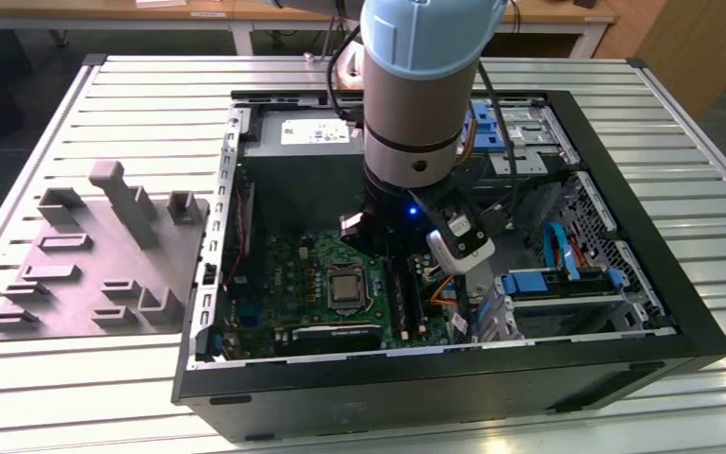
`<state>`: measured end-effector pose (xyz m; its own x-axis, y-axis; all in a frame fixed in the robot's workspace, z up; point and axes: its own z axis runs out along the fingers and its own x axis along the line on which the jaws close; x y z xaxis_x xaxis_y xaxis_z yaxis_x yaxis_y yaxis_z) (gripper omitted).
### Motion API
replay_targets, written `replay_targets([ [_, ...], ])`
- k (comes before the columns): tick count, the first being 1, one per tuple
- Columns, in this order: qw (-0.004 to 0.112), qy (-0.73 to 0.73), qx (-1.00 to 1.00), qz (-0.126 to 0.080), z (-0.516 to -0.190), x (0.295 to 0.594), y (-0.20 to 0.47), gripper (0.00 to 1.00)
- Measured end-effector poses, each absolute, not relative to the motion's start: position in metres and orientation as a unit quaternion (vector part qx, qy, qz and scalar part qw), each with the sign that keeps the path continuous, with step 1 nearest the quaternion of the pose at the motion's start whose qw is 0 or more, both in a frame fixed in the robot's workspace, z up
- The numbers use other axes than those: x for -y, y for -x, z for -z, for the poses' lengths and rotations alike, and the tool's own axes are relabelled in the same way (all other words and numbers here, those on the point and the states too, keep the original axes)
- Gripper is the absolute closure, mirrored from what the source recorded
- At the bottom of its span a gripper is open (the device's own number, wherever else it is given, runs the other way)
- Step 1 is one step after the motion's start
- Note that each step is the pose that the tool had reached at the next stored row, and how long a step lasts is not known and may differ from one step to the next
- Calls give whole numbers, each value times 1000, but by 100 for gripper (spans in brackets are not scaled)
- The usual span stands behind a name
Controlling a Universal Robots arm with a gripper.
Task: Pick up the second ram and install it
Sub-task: 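Insert the second ram into the second slot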
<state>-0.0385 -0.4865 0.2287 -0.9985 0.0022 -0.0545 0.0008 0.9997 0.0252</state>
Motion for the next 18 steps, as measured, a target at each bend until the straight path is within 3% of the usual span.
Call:
replay_targets([
  [18, 27, -4, -1000, -13, -232, 486, 37, 89],
])
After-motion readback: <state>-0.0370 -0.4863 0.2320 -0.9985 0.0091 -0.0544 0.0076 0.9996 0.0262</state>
